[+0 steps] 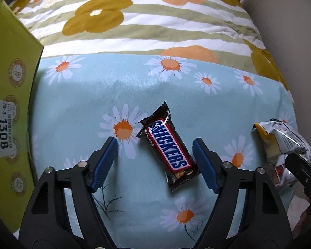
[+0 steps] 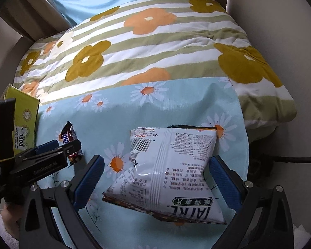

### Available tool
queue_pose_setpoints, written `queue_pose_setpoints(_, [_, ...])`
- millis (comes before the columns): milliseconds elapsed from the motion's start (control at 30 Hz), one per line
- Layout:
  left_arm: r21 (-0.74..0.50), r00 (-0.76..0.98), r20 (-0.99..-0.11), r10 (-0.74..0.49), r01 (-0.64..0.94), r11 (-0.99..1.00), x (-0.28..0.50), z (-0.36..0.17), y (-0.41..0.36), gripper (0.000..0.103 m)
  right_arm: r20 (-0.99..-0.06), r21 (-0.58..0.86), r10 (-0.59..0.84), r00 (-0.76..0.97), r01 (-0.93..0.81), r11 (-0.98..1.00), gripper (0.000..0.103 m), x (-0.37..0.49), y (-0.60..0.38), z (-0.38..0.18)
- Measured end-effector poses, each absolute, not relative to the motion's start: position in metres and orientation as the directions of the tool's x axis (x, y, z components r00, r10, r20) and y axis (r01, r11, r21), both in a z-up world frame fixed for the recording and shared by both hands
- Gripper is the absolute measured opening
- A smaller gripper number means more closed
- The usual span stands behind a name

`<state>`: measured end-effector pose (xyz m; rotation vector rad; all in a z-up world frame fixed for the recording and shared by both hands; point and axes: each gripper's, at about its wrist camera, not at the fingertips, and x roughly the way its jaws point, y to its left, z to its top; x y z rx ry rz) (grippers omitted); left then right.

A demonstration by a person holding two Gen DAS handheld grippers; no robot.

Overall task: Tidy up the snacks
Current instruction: 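Grasp the Snickers bar with left tool while right tool grasps the white TATRE bag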

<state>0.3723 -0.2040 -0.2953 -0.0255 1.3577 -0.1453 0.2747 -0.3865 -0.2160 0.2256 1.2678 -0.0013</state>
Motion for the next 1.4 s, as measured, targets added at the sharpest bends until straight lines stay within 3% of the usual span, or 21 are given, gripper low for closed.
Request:
queue_pose_setpoints(300, [-0.045,0.223,-0.972,-0.075,0.136,0.990,0.372,-0.296,-0.209,0.062,-0.955,0.160,0.117,0.274,0.143,0.977,0.101,0.275,-0.385,-0.225])
queue_pose_setpoints(467, [-0.028,0.216,-0.974,-0.066,0.176,0.984,0.372,-0.294,-0.205,0.048,-0.958,0.166,0.122,0.260,0.154,0.974,0.101,0.272,-0.383,-0.232])
queue_pose_setpoints(633, [-0.024,0.214,-0.975,-0.066,0.194,0.981,0.372,-0.292,-0.194,0.027,-0.955,0.180,0.128,0.267,0.180,0.967,0.101,0.272,-0.386,-0.233])
queue_pose_setpoints(1000, [-0.090,0.210,-0.968,-0.136,0.217,0.972,0.366,-0.288,-0.189,0.026,-0.951,0.219,0.150,0.272,0.244,0.945,0.101,0.276,-0.398,-0.235])
queue_pose_setpoints(1033, [-0.092,0.212,-0.967,-0.140,0.221,0.971,0.365,-0.287,-0.190,0.026,-0.951,0.219,0.150,0.270,0.247,0.944,0.099,0.276,-0.398,-0.236])
queue_pose_setpoints(1100, [-0.095,0.217,-0.965,-0.146,0.229,0.969,0.364,-0.284,-0.192,0.026,-0.952,0.225,0.156,0.263,0.254,0.941,0.083,0.278,-0.398,-0.240])
queue_pose_setpoints(1200, [-0.103,0.223,-0.962,-0.156,0.234,0.967,0.362,-0.279,-0.194,0.026,-0.950,0.242,0.172,0.259,0.266,0.933,0.078,0.278,-0.397,-0.244])
queue_pose_setpoints(1333, [-0.111,0.235,-0.958,-0.168,0.235,0.966,0.360,-0.272,-0.193,0.026,-0.956,0.215,0.150,0.254,0.251,0.944,0.060,0.275,-0.392,-0.246])
queue_pose_setpoints(1400, [-0.117,0.242,-0.955,-0.174,0.235,0.965,0.359,-0.268,-0.192,0.026,-0.953,0.224,0.157,0.261,0.252,0.941,0.058,0.272,-0.393,-0.244])
